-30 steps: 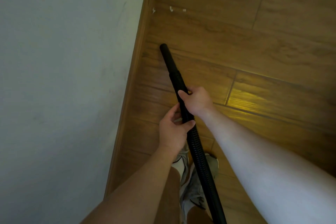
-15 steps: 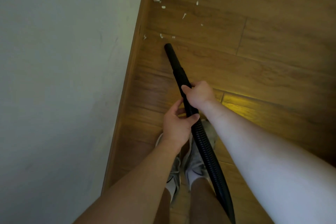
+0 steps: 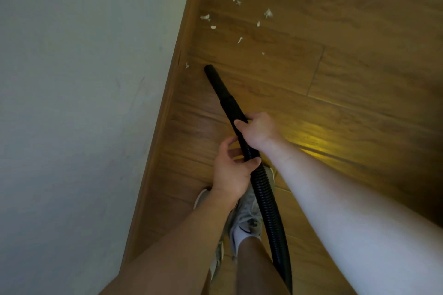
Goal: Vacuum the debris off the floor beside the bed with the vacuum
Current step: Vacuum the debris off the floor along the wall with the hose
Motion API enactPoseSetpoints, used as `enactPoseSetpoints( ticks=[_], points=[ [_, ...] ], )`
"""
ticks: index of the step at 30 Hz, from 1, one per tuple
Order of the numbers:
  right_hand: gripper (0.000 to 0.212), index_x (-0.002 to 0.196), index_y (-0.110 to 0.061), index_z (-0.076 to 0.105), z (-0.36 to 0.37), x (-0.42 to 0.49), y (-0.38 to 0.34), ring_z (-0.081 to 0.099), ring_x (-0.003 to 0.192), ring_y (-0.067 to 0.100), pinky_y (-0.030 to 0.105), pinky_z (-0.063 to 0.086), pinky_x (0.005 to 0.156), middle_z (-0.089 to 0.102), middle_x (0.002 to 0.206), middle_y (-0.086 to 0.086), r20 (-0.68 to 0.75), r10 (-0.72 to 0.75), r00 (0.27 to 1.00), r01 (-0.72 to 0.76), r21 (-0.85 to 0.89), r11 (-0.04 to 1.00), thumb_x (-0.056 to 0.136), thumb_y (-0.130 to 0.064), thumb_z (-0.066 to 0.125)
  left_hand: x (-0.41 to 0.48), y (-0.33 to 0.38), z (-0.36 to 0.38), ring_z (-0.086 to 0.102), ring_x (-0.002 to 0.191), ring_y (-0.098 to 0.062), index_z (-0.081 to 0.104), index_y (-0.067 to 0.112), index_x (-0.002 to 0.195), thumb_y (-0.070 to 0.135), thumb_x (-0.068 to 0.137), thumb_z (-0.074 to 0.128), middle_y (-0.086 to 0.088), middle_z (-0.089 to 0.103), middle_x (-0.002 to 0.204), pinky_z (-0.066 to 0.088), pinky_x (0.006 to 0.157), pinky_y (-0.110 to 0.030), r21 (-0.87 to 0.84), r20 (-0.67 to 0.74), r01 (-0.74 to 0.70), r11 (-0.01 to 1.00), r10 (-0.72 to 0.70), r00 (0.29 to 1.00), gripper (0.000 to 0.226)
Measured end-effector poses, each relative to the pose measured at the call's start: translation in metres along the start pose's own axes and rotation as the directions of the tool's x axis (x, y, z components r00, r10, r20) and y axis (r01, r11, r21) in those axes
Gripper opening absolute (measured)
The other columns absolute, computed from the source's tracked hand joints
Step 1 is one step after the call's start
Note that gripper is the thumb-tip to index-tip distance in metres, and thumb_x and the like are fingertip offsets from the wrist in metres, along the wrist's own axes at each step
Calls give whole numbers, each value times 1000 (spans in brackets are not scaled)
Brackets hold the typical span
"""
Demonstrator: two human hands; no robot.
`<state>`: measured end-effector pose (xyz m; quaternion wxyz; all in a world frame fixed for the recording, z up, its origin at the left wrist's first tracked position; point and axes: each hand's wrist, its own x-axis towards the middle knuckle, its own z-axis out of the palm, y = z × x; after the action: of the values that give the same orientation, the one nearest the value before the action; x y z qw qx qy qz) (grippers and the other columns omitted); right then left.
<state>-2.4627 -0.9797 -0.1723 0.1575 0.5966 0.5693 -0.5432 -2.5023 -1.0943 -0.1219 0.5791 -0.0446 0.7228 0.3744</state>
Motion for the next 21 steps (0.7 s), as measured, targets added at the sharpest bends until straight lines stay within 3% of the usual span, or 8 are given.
enactPoseSetpoints(
  ticks=[6, 11, 15, 19, 21],
  points=[
    [28, 110, -21, 72, -6, 7, -19, 57, 63, 9, 22, 39, 48, 61, 74, -7, 60, -44, 997, 48, -78, 996, 97, -41, 59, 7, 9, -2, 71, 90, -10, 51, 23, 130, -5, 82, 77, -5, 70, 111, 55, 69, -19, -43, -55, 6, 999, -8, 998, 61],
    [27, 108, -21, 73, 3, 18, -37, 62, 69, 16, 23, 40, 50, 62, 76, -3, 85, -39, 996, 49, -127, 991, 96, -41, 60, 18, 19, -10, 70, 94, -19, 51, 12, 128, -16, 80, 73, -5, 68, 107, 59, 76, -28, -88, -86, 16, 996, -23, 996, 59],
    [31, 114, -17, 72, 11, 23, -40, 63, 74, 19, 27, 47, 57, 69, 86, 2, 85, -26, 996, 34, -93, 995, 97, -40, 59, 26, 21, -18, 70, 103, -22, 53, 18, 128, -11, 79, 77, -13, 67, 119, 59, 88, -42, -61, -70, 21, 998, -25, 997, 62],
    [31, 113, -14, 70, 10, 23, -39, 63, 73, 21, 28, 48, 58, 64, 79, 1, -1, -17, 1000, 17, -28, 999, 99, -37, 55, 30, 29, -20, 72, 88, -6, 59, 25, 114, -13, 81, 74, -9, 69, 110, 58, 73, -23, -28, -32, -9, 1000, 9, 999, 53],
    [29, 108, -15, 70, 4, 25, -35, 62, 70, 20, 26, 44, 53, 65, 80, 2, -46, 9, 999, -10, -22, 1000, 99, -37, 54, 33, 33, -16, 71, 80, 2, 58, 19, 124, -15, 82, 72, -5, 69, 107, 56, 67, -16, -26, 21, -9, 1000, 10, 1000, 56]
  ],
)
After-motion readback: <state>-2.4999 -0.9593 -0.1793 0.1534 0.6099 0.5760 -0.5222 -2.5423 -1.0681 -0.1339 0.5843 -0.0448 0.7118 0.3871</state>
